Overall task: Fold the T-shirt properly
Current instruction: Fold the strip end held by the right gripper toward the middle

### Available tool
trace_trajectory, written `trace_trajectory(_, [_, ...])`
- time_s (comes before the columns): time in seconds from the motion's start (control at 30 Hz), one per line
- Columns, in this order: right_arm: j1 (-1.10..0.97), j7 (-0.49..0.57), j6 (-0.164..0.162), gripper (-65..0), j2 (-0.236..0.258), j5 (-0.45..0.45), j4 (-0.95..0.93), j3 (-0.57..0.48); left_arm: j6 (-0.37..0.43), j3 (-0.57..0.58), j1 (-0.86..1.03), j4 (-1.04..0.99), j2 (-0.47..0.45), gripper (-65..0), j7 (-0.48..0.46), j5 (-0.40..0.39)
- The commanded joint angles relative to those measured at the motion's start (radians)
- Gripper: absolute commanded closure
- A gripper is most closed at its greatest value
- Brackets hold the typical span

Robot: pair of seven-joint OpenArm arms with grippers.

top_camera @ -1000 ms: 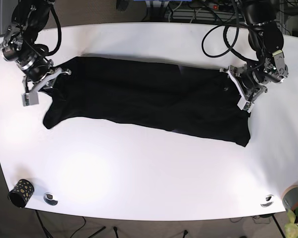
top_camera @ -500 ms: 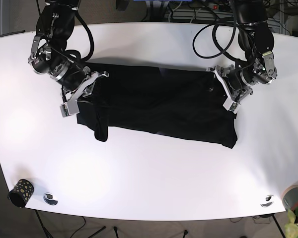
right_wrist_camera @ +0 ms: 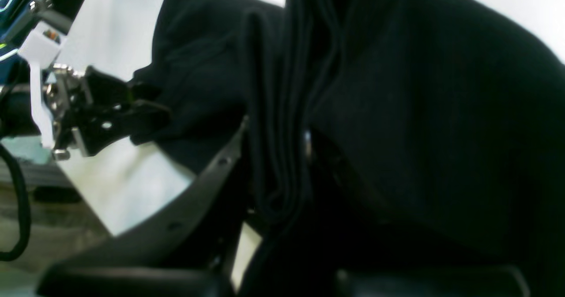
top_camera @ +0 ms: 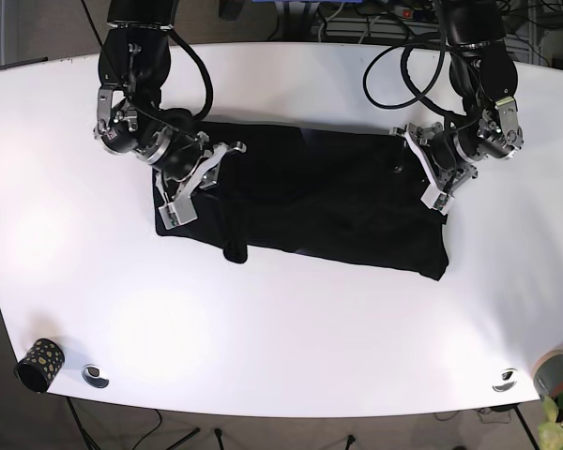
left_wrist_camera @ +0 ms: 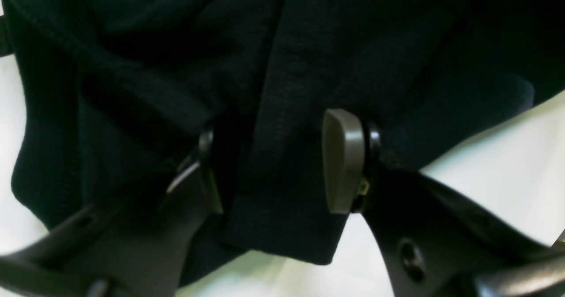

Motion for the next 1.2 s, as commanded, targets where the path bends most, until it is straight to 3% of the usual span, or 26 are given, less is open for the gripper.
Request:
trace_trajectory(0.0, [0.020, 0.041, 0.001, -6.3, 0.005, 0.022, -0.020, -0.013, -0.005, 0.007, 0.015, -0.011, 0.003, -27.8, 0.077, 0.036])
trace_trajectory(0.23, [0.042, 0.050, 0.001, -36.3, 0.006, 0.021, -0.100, -0.023, -0.005, 0.006, 0.015, -0.011, 0.002, -27.8, 0.077, 0.036])
trace_trajectory(0.47, [0.057, 0.050, -0.001, -62.8, 0.029, 0.021, -0.045, -0.171, -0.005, 0.006, 0.014, -0.011, -0.001, -27.8, 0.077, 0.036])
trace_trajectory(0.63, [0.043, 0.050, -0.001, -61.5, 0.036, 0.021, 0.029, -0.148, -0.005, 0.006, -0.002, -0.005, -0.001, -27.8, 0.077, 0.033])
trace_trajectory(0.97, [-0.010, 0.050, -0.001, -52.3, 0.160, 0.018, 0.064, -0.066, -0.005, 0.001, -0.063, 0.050, -0.013, -27.8, 0.079, 0.030])
trace_trajectory(1.17, [0.002, 0.050, 0.002, -48.4, 0.174, -0.103, -0.012, 0.009, -0.005, 0.001, -0.083, 0.166, -0.010, -28.1, 0.079, 0.028])
